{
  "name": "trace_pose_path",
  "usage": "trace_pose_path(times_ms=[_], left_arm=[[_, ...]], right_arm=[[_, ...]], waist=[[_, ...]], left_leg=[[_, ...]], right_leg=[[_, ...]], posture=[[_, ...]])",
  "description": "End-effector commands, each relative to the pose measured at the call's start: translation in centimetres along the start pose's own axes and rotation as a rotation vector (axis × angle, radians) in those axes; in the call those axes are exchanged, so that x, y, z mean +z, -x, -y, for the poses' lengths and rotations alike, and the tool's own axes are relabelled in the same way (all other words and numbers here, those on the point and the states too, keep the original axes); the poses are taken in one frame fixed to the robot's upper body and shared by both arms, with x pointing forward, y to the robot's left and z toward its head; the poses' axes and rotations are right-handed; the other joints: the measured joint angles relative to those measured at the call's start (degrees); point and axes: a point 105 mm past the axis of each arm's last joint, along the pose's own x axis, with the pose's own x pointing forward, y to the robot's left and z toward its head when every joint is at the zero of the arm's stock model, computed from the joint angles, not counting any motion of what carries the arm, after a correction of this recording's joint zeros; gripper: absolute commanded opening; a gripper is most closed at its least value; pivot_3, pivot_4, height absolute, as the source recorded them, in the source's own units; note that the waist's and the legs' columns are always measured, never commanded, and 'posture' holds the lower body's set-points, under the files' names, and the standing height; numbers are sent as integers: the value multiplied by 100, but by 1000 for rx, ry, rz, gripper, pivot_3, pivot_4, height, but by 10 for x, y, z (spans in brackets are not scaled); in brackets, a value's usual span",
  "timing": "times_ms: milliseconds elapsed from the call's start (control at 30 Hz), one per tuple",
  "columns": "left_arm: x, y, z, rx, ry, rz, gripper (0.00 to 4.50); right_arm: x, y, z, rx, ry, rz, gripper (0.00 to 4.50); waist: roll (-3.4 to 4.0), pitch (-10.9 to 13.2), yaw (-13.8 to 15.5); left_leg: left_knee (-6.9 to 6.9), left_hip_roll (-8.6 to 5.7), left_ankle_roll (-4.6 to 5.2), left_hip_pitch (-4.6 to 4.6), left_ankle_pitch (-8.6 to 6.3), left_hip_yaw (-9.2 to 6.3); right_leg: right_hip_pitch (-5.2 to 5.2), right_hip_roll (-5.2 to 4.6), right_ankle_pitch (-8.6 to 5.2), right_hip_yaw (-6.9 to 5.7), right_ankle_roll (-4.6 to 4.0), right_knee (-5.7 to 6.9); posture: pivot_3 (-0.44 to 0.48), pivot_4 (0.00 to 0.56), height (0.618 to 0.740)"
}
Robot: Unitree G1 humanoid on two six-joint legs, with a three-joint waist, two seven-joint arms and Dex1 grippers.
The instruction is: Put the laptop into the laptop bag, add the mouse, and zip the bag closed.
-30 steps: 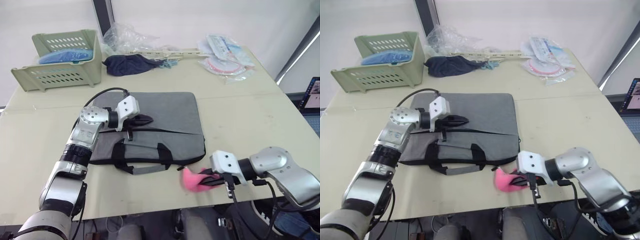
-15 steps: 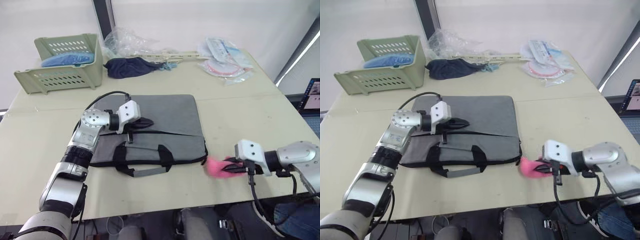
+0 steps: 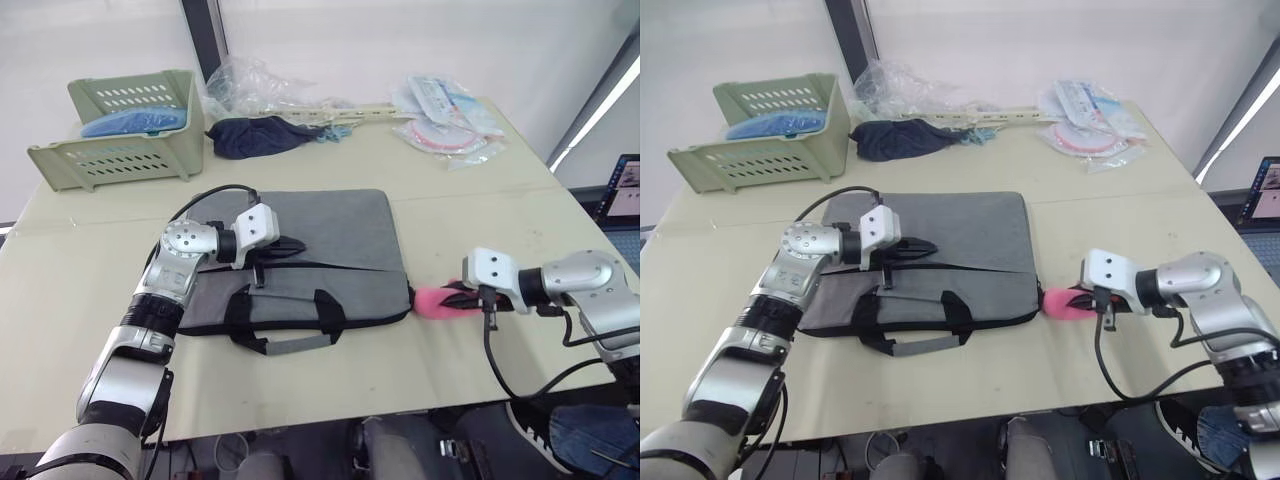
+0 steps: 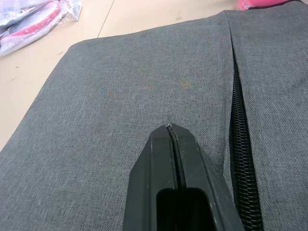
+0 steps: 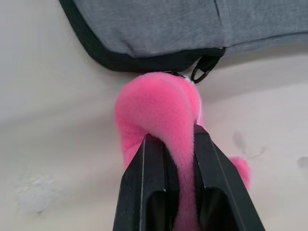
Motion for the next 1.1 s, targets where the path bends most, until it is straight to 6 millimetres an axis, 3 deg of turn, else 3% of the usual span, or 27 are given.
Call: trace_pose_path(times_ms=[33, 200, 433, 533, 600, 733, 767, 900, 1000, 1100], left_arm=[[-67, -8, 61, -205, 162, -215, 0], [-70, -5, 63, -207, 171, -219, 0], [-61, -2, 58, -180, 215, -161, 0], [-45, 0, 48, -141, 244, -64, 0], [-35, 13, 40, -108, 261, -14, 565], [-20, 57, 27, 0, 316, 87, 2271], [-16, 71, 24, 38, 332, 107, 2749], [-6, 121, 14, 188, 330, 108, 4445], [-9, 166, 4, 351, 331, 57, 4445], [-21, 222, -5, 553, 327, -50, 4445]], right_arm=[[2, -4, 18, -66, 37, -8, 18], [7, -9, 32, -123, 60, 12, 18], [12, -10, 20, -88, 61, 57, 18], [17, -6, 16, -80, 45, 99, 1268], [18, 3, 11, -87, 51, 118, 2288], [29, 31, -1, -107, 14, 214, 4253], [34, 39, -2, -125, -9, 256, 4500], [49, 70, -1, -216, -132, 400, 4500], [39, 95, 4, -317, -217, 391, 4500], [9, 123, 16, -480, -239, 279, 4500]], waist=[[4, -3, -4], [13, -8, -12], [31, -20, -18], [33, -20, -33], [37, -10, -35], [39, 51, -52], [35, 69, -64], [-16, 160, -76], [-40, 187, -11], [-45, 197, 26]], left_leg=[[1, 0, 0, 0, 0, 2], [1, 2, -1, 2, 0, 6], [0, 4, -1, 4, 0, 9], [-1, 10, -4, 0, -1, 10], [-1, 14, -5, -4, -1, 11], [-6, 20, -11, -10, -1, 10], [-6, 20, -13, -11, -1, 11], [6, 21, -26, -17, 7, 15], [9, 21, -28, -34, 8, 15], [15, 18, -28, -106, 10, 9]], right_leg=[[0, 0, 0, 1, 0, 0], [-1, 1, 0, 2, 0, 5], [-2, 2, 0, 6, 0, 7], [-8, 4, 0, 6, 0, 11], [-12, 11, 0, 5, 0, 15], [-36, 19, -1, 3, 1, 29], [-44, 19, -1, 4, 1, 32], [-68, 14, -1, 15, 1, 35], [-96, 6, -2, 26, -1, 42], [-163, 8, -2, 14, -1, 63]], posture=[[0, 150, 740], [0, 150, 740], [0, 150, 740], [0, 150, 740], [0, 150, 740], [0, 150, 740], [0, 150, 740], [0, 150, 740], [0, 150, 740], [0, 150, 740]])
